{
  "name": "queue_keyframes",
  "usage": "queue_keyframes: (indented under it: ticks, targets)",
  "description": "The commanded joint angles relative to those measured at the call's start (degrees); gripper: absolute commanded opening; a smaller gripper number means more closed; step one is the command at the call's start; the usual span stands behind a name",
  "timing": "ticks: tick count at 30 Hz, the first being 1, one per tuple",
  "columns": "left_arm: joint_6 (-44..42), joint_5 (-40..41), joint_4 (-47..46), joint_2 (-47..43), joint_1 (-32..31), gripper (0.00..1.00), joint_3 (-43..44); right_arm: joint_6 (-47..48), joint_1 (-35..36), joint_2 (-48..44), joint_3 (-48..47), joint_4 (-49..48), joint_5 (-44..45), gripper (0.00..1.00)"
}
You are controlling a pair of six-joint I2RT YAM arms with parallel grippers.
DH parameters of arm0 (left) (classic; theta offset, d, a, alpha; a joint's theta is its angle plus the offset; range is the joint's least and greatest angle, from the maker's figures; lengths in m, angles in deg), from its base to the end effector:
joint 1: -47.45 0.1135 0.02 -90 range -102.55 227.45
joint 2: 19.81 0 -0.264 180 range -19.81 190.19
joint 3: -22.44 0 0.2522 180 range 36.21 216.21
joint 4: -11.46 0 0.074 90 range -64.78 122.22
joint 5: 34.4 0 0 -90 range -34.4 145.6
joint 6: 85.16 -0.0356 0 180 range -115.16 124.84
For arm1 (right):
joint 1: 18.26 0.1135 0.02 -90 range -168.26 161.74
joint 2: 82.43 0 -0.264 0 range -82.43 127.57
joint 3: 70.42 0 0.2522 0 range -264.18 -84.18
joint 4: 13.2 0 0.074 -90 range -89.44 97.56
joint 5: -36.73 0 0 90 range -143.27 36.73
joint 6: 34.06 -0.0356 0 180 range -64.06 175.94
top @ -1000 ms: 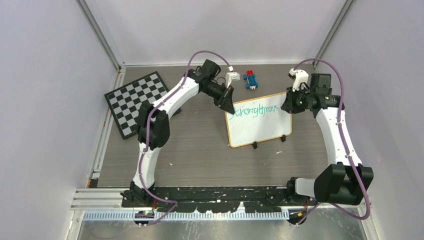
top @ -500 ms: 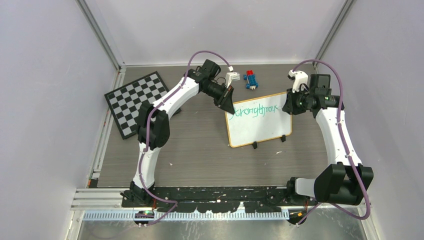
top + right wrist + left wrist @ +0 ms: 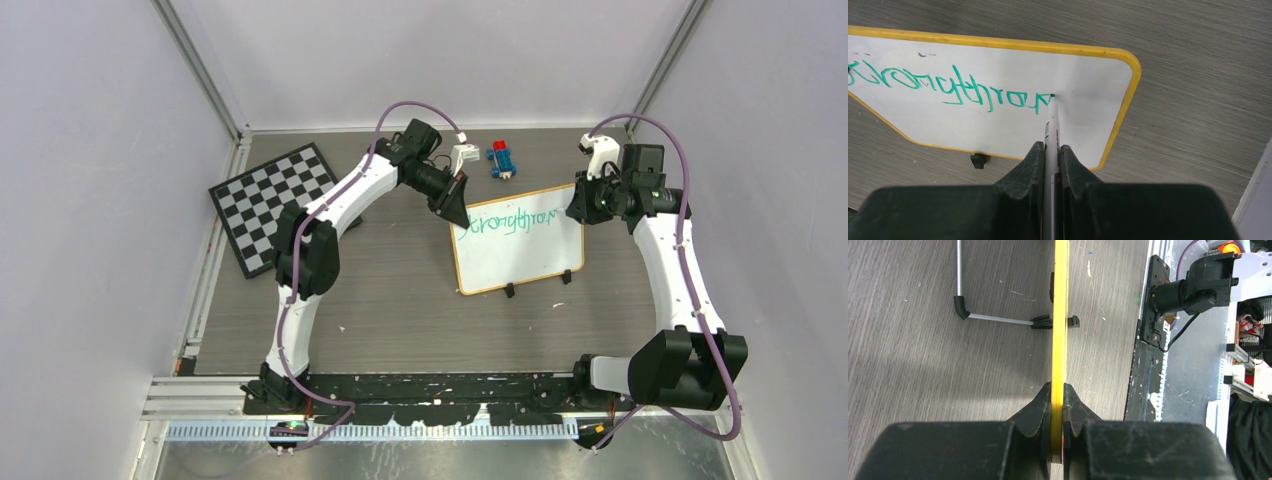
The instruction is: Write a sentence on the whiteboard
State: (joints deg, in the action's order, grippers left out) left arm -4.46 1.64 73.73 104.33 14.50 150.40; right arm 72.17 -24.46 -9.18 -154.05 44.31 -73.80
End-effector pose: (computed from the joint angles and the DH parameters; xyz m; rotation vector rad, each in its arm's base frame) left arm 0.3783 -0.2795 0.2679 1.2201 2.1734 -1.3721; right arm 0.2648 -0.0162 0.3331 -0.3692 2.3100 0.2363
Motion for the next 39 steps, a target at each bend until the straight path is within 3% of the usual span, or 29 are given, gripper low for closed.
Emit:
queue_keyframes:
  ticks: [1,15,25,39]
  targets:
    - [-2.30,2.80,0.10,0.14,-0.94,0.00,0.29,0.59,0.22,-0.67,-0.87,-1.79,1.30,0.00]
    - [-2.13,2.71,-0.06,0.19,-0.97,0.00,0.30,2.48,0.31,-1.85,5.66,0.19,-0.47,0.00]
    - [-2.04,2.78,0.00,0.06,-0.96,0.00,0.16,0.40,2.94,-0.41,0.79,1.60,-3.98,0.00]
    - [-2.13,2.57,-0.08,-0.21,-0.99,0.00,0.16,0.86,-2.15,-0.72,-3.91,1.04,-3.56,0.00]
